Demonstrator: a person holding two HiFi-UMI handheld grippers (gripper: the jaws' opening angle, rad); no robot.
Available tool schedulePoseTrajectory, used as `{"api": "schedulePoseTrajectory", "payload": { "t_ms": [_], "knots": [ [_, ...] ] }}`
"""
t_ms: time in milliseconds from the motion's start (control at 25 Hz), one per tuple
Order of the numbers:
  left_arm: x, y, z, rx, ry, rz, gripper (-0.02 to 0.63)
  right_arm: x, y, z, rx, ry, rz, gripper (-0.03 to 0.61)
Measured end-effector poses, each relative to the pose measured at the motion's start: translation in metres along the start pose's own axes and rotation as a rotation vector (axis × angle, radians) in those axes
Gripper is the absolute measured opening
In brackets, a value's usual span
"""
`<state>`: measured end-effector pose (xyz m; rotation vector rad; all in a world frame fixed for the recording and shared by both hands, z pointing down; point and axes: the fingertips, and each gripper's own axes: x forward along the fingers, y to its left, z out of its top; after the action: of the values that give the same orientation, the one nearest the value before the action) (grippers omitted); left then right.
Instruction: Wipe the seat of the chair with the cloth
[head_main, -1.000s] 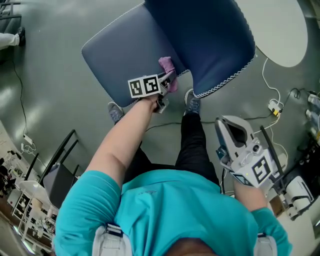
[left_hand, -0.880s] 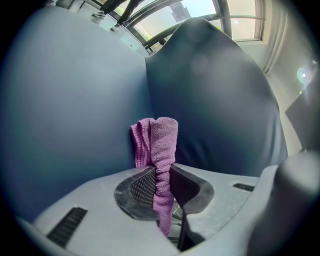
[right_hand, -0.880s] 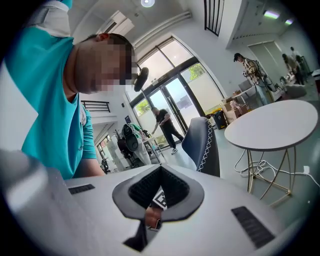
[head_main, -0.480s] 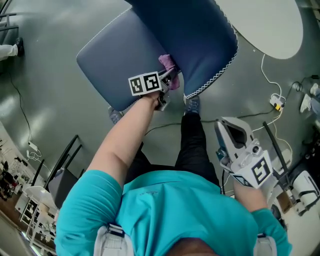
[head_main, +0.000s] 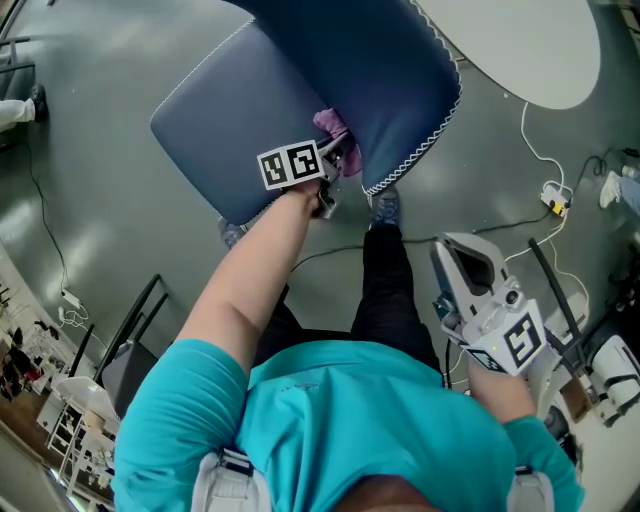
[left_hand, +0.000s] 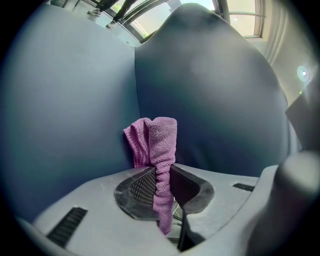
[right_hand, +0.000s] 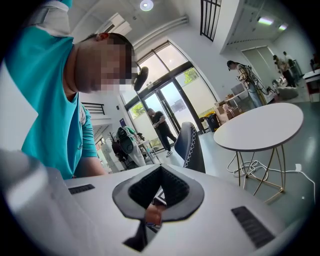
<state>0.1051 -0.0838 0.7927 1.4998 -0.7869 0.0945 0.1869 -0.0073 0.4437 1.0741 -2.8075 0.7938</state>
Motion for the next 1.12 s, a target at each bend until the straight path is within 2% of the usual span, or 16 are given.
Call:
{"api": "schedulePoseTrajectory", "payload": {
  "t_ms": [240,440,600,800,920,1120],
  "knots": [
    [-0.025,-0.003,-0.002,-0.012,-0.021,-0.005,0.064,0.008,0.01,0.002,-0.019,0.009,0.016,-0.003],
    [-0.082,-0.018,-0.001,-0.002,-0.039,-0.01,0.064,0.019,0.029,0.02,-0.032,-0.002,0.038,-0.002],
    [-0.152,-0.043,0.005,0.009,-0.068,-0.008,0.063,0.026,0.054,0.05,-0.049,-0.007,0.055,-0.003],
    [-0.256,-0.09,0.054,0.043,-0.181,-0.036,0.064,0.051,0.083,0.097,-0.148,0.019,0.042,-0.003],
    [-0.316,-0.125,0.079,0.089,-0.243,-0.045,0.064,0.062,0.101,0.129,-0.192,0.017,0.037,-0.003],
    [-0.412,-0.196,0.095,0.184,-0.332,-0.066,0.064,0.058,0.132,0.17,-0.216,0.036,0.038,-0.003]
  ]
}}
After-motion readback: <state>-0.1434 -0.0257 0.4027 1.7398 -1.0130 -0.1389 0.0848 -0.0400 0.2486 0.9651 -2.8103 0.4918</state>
